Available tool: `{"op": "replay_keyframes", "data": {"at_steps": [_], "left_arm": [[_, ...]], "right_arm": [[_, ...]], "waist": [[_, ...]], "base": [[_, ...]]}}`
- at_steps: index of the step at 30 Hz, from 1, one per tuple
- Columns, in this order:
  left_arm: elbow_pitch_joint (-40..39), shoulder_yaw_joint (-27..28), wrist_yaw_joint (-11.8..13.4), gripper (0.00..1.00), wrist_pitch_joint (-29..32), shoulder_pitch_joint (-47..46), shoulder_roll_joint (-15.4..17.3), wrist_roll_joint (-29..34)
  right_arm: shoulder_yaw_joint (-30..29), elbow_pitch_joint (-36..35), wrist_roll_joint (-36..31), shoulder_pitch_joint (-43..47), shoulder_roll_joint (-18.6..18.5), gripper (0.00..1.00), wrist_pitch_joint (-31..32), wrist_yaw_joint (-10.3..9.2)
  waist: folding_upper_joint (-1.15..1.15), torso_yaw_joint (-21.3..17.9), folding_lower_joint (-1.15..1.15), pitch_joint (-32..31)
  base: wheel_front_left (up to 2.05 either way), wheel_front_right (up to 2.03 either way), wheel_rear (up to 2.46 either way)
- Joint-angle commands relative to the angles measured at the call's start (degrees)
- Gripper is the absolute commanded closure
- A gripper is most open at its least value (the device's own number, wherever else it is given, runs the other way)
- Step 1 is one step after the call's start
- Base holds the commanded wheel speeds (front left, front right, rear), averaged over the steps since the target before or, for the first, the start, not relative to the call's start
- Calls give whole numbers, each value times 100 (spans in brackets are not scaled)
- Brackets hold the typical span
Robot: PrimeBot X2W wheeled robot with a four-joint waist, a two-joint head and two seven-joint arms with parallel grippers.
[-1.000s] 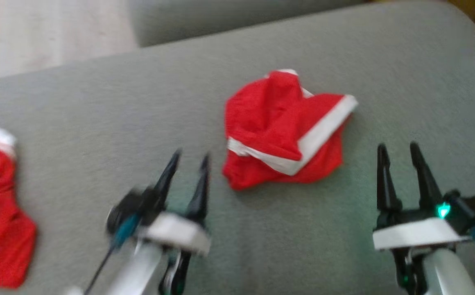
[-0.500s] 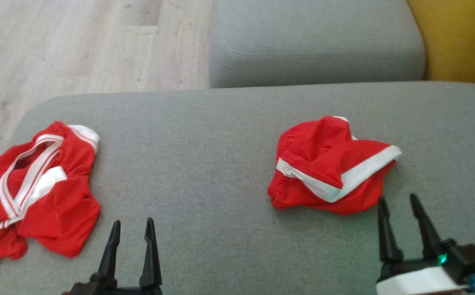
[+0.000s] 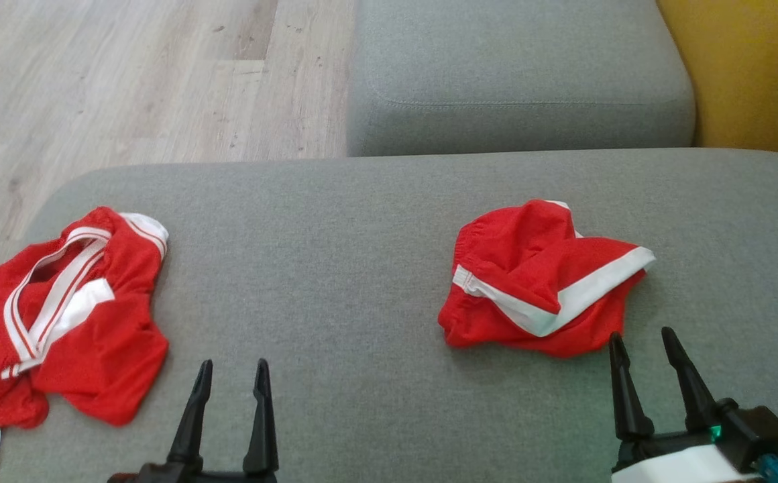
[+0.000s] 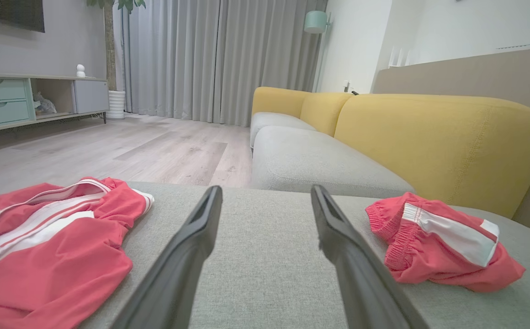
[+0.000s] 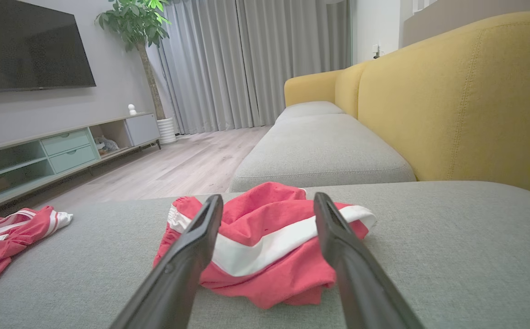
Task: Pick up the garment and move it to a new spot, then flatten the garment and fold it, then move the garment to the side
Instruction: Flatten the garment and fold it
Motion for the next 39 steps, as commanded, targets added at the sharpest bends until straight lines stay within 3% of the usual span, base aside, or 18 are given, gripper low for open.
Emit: {"op": "replay_keyframes", "data": {"at_steps": [1,19,25,31,35,39], "left_arm": [[-165,124,31,0,-54,-254,-49,64],[-76,106,62,0,-54,-217,-50,84],[143,125,-49,0,-54,-440,-50,76],[662,-255,-378,0,-54,-1213,-50,-163],[1385,-846,-768,0,-54,-1999,-50,-374],[2189,-1430,-923,0,-54,-2946,-50,-494]], "right_arm": [[113,-153,2,-106,-46,0,-15,42],[136,25,-157,-209,-46,0,-15,42],[161,-24,-233,-249,-46,0,-15,42],[190,-63,-316,-380,-46,0,-15,42],[204,-86,-362,-497,-46,0,-15,42],[354,-124,-350,-696,-46,0,-15,42]], "waist": [[0,-17,0,-5],[0,-261,0,32],[0,-484,0,189],[0,-780,0,479],[0,-980,0,766],[0,-1214,0,1094]], "base": [[0,0,0],[0,0,0],[0,0,0],[0,0,0],[0,0,0],[0,0,0]]}}
